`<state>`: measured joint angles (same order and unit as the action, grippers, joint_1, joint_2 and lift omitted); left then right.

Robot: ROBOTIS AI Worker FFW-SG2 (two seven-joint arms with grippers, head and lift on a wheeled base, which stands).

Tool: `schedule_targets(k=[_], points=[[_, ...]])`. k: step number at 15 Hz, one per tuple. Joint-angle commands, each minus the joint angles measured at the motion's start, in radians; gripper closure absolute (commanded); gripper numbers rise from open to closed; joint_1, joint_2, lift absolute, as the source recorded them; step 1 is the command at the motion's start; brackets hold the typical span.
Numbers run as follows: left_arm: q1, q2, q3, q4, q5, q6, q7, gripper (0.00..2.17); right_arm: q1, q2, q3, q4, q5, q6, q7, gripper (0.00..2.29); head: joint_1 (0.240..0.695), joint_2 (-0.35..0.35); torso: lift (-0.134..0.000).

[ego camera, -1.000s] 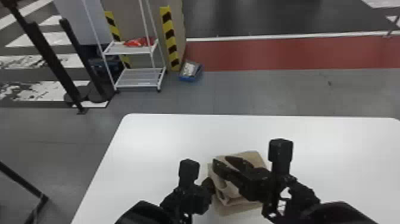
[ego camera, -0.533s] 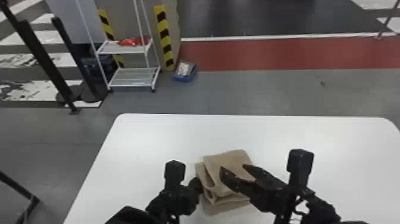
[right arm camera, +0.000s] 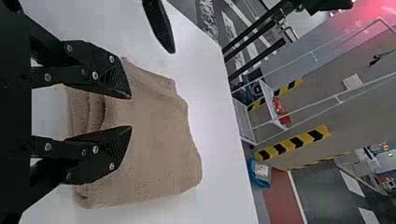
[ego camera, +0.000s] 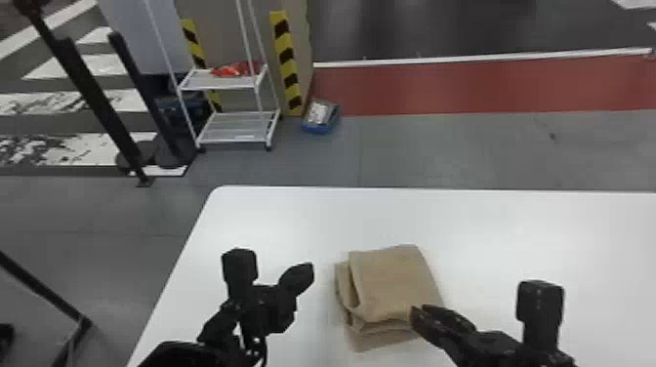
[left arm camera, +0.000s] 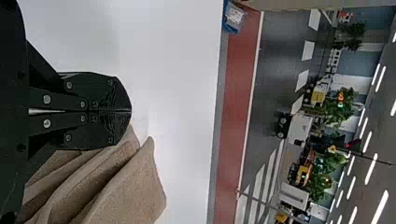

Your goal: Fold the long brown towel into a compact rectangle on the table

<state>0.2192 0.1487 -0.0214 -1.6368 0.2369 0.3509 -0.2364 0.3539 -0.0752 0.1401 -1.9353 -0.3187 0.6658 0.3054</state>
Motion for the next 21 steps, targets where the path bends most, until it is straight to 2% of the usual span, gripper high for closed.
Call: schedule_targets(k=[1,6,9,13,17,21], points=[[0.000,0.002,0.028,-0.001,0.001,-0.014,-0.001,1.99,0.030,0.000,-0.011,-0.008,0.020,0.021,-0.002,1.99,0.695,0.183,0.000],[-0.001,0.003,0.052,0.000,0.019,-0.029,-0.015,1.99,0.027,0.000,-0.053,0.035,0.058,0.027,-0.005,1.99,0.695,0.187,0.000],[-0.001,0.003,0.054,0.000,0.019,-0.036,-0.017,1.99,-0.016,0.003,-0.048,0.091,0.061,0.033,-0.005,1.99,0.695,0.175,0.000],[0.000,0.008,0.054,-0.001,0.019,-0.036,-0.018,1.99,-0.101,0.009,-0.031,0.182,0.102,0.122,-0.032,1.99,0.695,0.171,0.000],[-0.001,0.009,0.057,0.002,0.019,-0.036,-0.035,1.99,-0.207,0.017,0.010,0.302,0.098,0.048,-0.086,1.99,0.695,0.165,0.000],[-0.003,0.009,0.058,0.003,0.022,-0.039,-0.041,1.99,-0.299,0.020,0.073,0.322,0.102,0.015,-0.149,1.98,0.695,0.169,0.000]])
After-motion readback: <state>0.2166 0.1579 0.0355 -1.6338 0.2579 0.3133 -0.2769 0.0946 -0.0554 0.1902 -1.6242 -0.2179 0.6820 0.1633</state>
